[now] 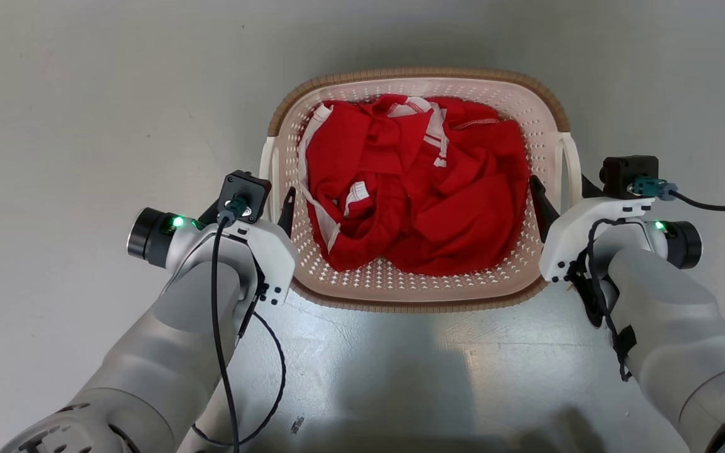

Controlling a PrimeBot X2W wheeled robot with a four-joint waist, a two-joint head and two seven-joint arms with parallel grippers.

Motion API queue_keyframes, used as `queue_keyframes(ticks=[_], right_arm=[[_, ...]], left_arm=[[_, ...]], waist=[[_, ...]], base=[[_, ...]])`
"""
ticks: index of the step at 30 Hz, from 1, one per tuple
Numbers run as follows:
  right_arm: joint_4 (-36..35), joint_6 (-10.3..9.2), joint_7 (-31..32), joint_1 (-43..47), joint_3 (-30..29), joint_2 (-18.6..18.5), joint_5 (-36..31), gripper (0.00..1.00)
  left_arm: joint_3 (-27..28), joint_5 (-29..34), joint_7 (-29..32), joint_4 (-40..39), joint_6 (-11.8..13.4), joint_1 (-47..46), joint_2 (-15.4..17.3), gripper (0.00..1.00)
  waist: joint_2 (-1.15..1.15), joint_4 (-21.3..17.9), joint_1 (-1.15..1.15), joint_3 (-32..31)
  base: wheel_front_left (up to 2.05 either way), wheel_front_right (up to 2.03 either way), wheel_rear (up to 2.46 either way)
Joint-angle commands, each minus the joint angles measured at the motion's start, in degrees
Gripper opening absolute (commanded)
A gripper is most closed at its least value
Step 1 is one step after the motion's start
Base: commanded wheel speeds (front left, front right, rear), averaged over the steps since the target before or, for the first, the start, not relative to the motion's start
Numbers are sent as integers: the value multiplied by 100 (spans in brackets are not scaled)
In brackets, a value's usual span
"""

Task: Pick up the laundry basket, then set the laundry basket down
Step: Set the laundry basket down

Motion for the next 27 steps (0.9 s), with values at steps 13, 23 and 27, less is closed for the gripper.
queue_keyframes(ticks=[13,23,27], right_arm=[[-37,12,-8,397,219,85,170,100],[-60,12,-6,582,353,85,301,100],[-68,12,-7,690,402,85,365,100]], left_arm=[[27,-192,-4,34,37,310,127,100],[24,-282,-23,92,37,556,127,100],[32,-360,-35,125,44,687,127,100]], waist=[[0,-58,0,-451],[0,-75,0,-1012],[0,-80,0,-1289]], base=[[0,0,0],[0,0,0],[0,0,0]])
